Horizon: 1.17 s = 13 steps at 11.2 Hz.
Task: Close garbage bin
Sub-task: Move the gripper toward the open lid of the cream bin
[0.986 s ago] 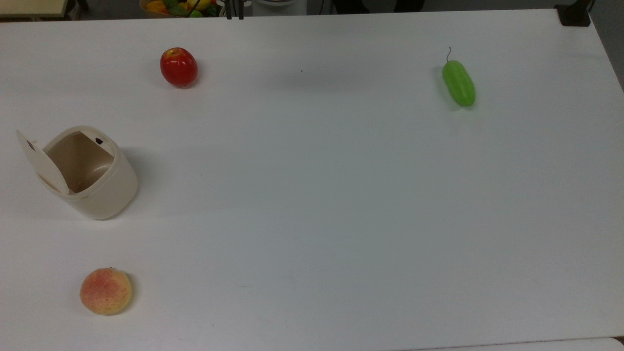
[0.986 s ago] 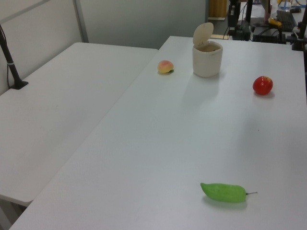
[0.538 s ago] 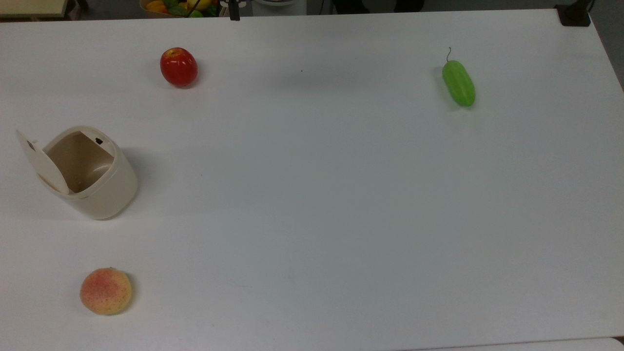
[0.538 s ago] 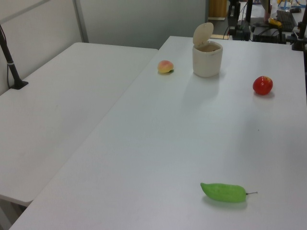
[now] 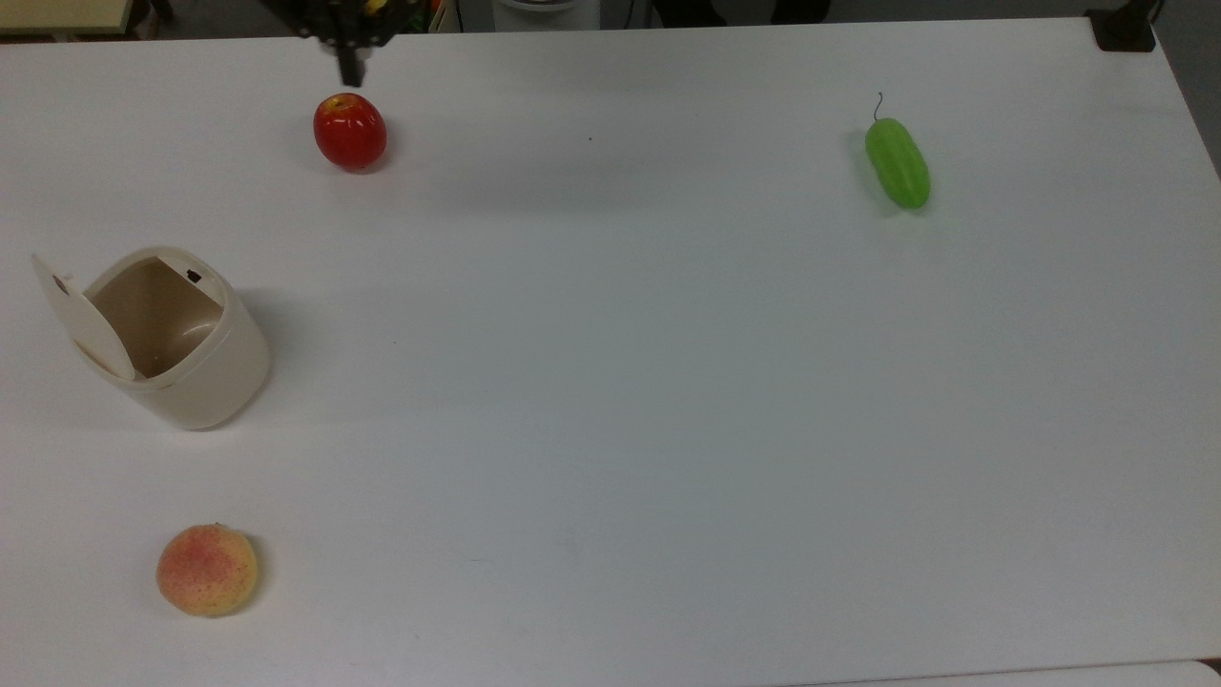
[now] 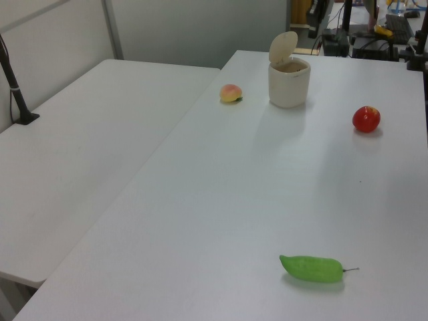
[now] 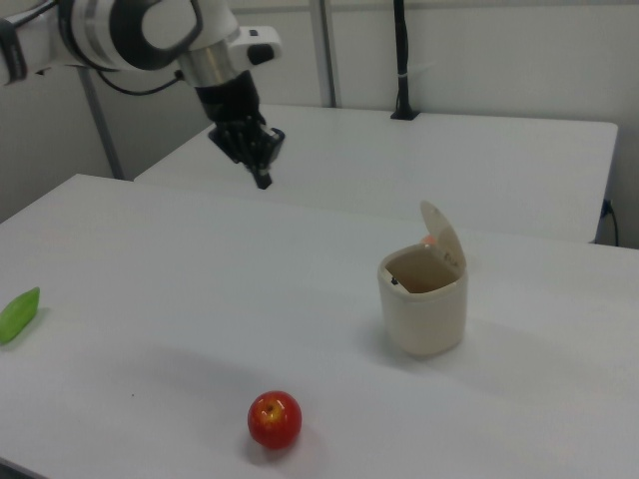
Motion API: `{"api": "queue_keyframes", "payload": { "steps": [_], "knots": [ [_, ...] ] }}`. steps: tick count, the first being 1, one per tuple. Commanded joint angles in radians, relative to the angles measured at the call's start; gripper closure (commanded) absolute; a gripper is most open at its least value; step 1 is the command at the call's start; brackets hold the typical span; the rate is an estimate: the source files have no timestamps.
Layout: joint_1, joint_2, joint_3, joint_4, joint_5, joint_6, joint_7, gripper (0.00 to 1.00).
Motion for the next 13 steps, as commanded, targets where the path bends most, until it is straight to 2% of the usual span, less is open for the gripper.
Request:
{"api": "queue_keyframes", "payload": {
  "steps": [1,7,13],
  "knots": [
    [-0.091,0.064,0.0,0.034,-0.008,0.182,0.073,1.0],
    [-0.217,0.186,0.0,0.034,-0.027,0.579,0.141,1.0],
    [-0.284,0.309,0.0,0.032,-0.025,0.824,0.188,1.0]
  ]
}}
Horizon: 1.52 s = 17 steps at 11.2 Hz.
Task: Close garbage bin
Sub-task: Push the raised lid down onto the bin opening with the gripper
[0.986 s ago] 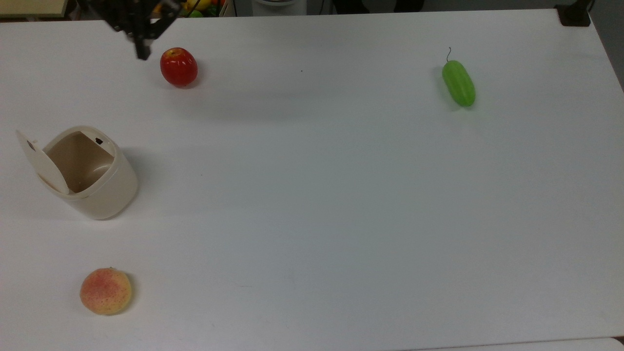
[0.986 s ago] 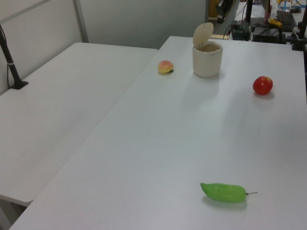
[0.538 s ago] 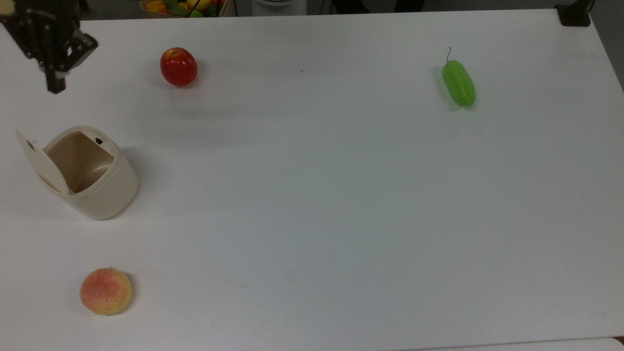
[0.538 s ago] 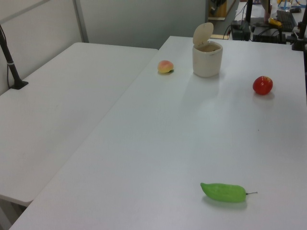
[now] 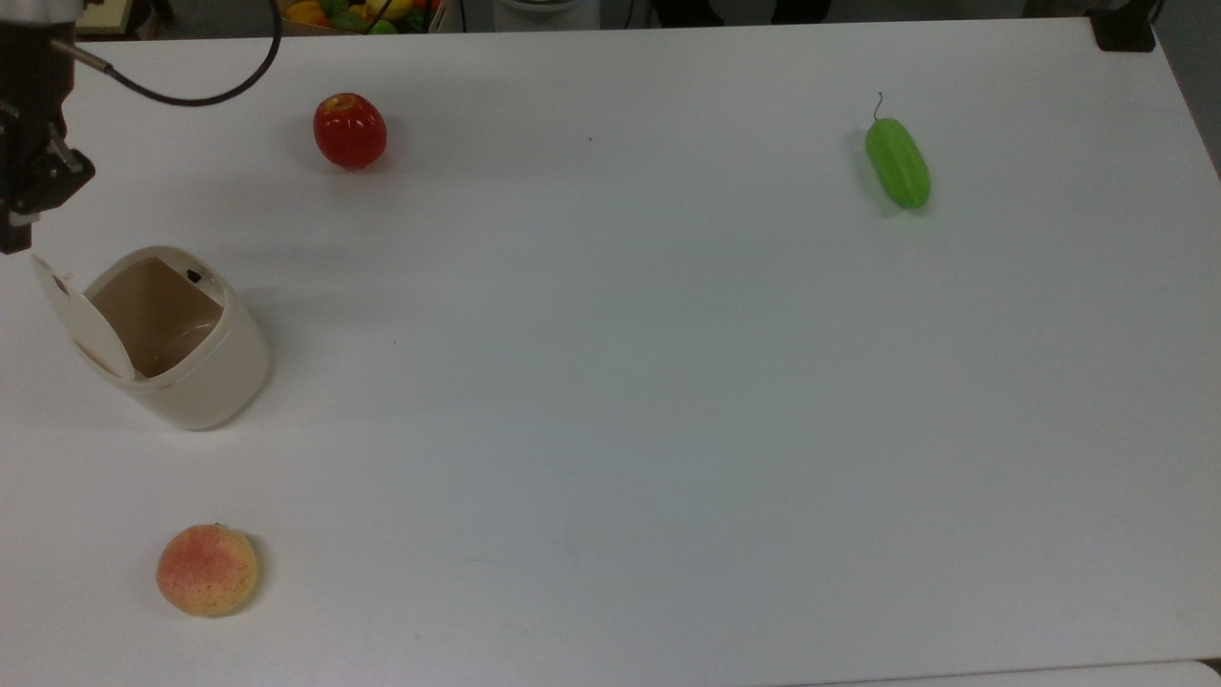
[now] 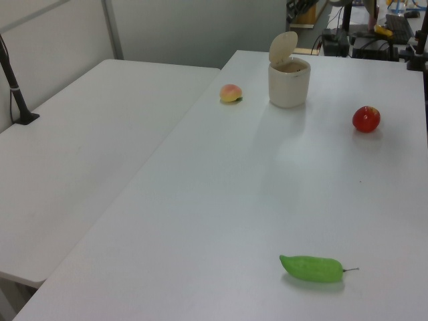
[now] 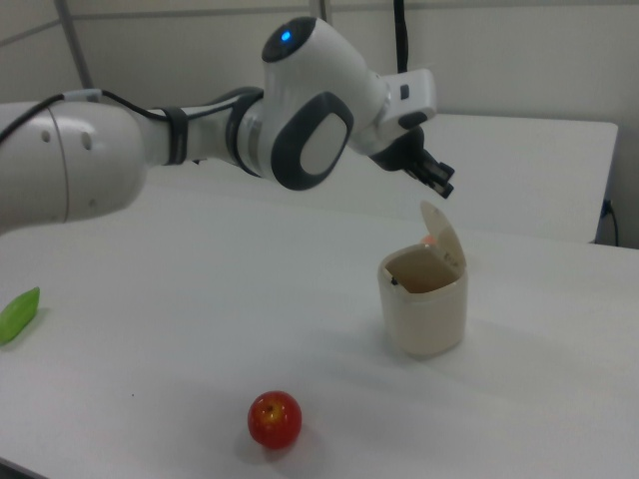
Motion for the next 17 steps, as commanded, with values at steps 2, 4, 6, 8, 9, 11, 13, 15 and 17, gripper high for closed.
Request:
{"api": "queue_keyframes", "payload": {
  "steps": [2,4,6,8,9,11,13,15,17],
  "knots": [
    [-0.008,0.059,0.007,0.018,-0.017,0.064,0.062,1.0],
    [-0.002,0.061,0.008,0.013,-0.008,0.062,0.094,1.0],
    [0.004,0.058,0.013,0.01,0.0,0.05,0.114,1.0],
    [0.018,0.05,0.013,-0.011,-0.015,0.009,0.125,1.0],
    [0.018,0.048,0.013,-0.005,-0.018,-0.046,0.122,1.0],
    [0.03,0.042,0.013,-0.005,-0.017,-0.149,0.122,1.0],
    [0.032,0.042,0.015,-0.005,-0.011,-0.26,0.126,1.0],
    [0.032,0.045,0.018,-0.008,-0.001,-0.305,0.128,1.0],
    [0.032,0.047,0.019,-0.013,0.0,-0.309,0.13,1.0]
  ]
}}
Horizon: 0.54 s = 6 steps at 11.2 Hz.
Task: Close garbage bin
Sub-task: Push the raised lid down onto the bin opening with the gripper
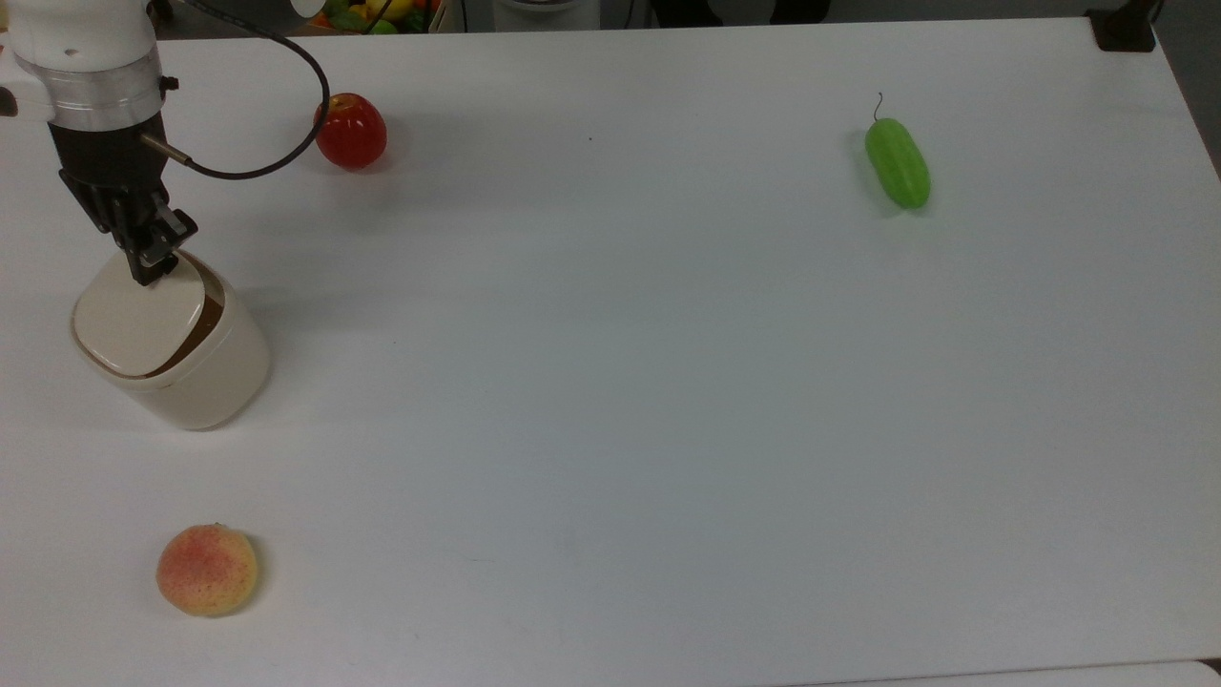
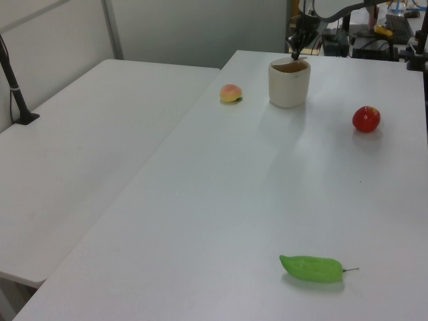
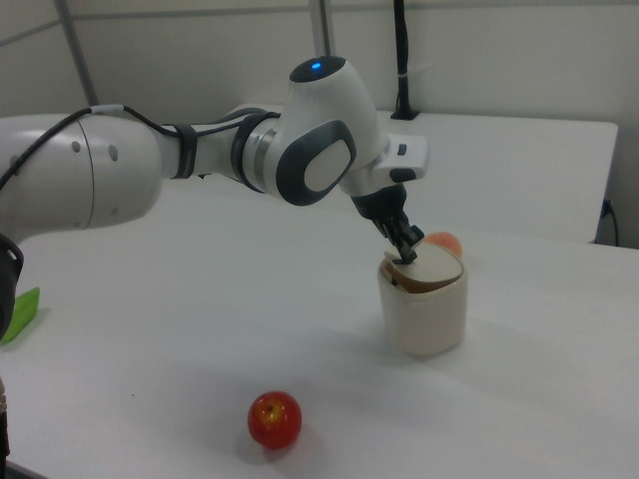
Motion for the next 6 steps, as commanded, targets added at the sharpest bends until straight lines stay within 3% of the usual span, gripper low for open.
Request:
{"api": "queue_keyframes", "payload": {
  "steps": [1,6],
  "knots": [
    [0.009,-0.008,-0.004,-0.013,0.0,-0.038,0.025,1.0],
    [0.009,0.003,-0.004,-0.024,0.0,-0.044,0.027,1.0]
  ]
}}
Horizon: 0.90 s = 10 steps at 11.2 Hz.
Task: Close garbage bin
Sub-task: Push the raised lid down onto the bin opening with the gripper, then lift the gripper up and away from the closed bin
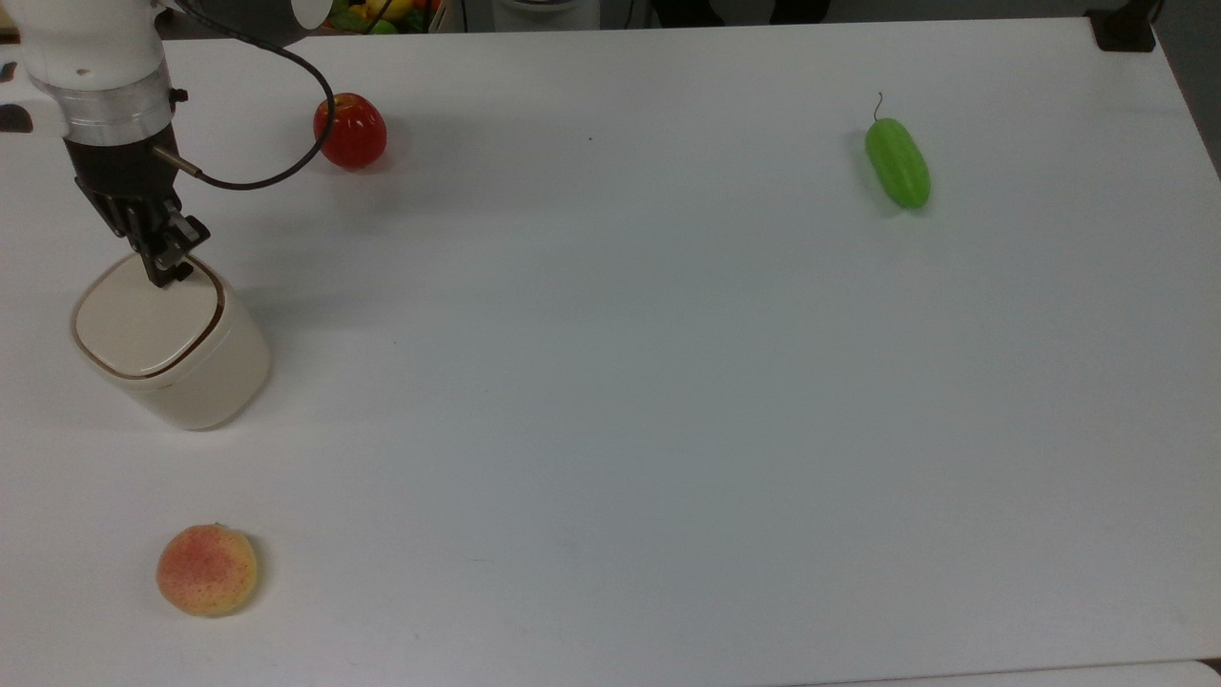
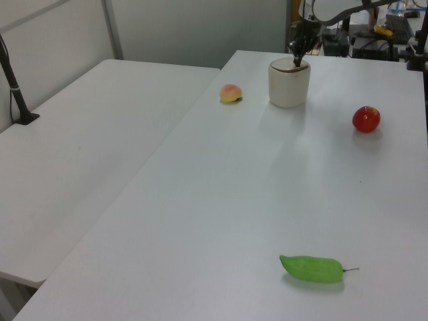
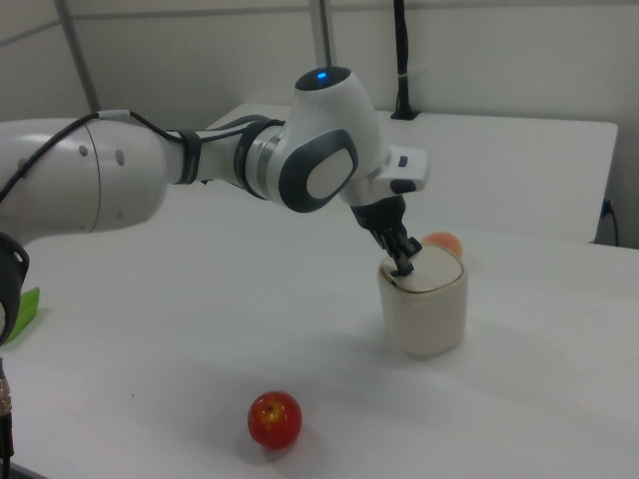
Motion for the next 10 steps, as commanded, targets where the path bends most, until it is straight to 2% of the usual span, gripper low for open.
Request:
{"api": "queue_keyframes", "payload": {
  "steps": [1,10],
  "knots": [
    [0.009,-0.001,-0.004,-0.017,0.0,-0.021,0.021,1.0],
    [0.009,0.021,-0.006,-0.015,-0.002,-0.019,0.019,1.0]
  ]
}}
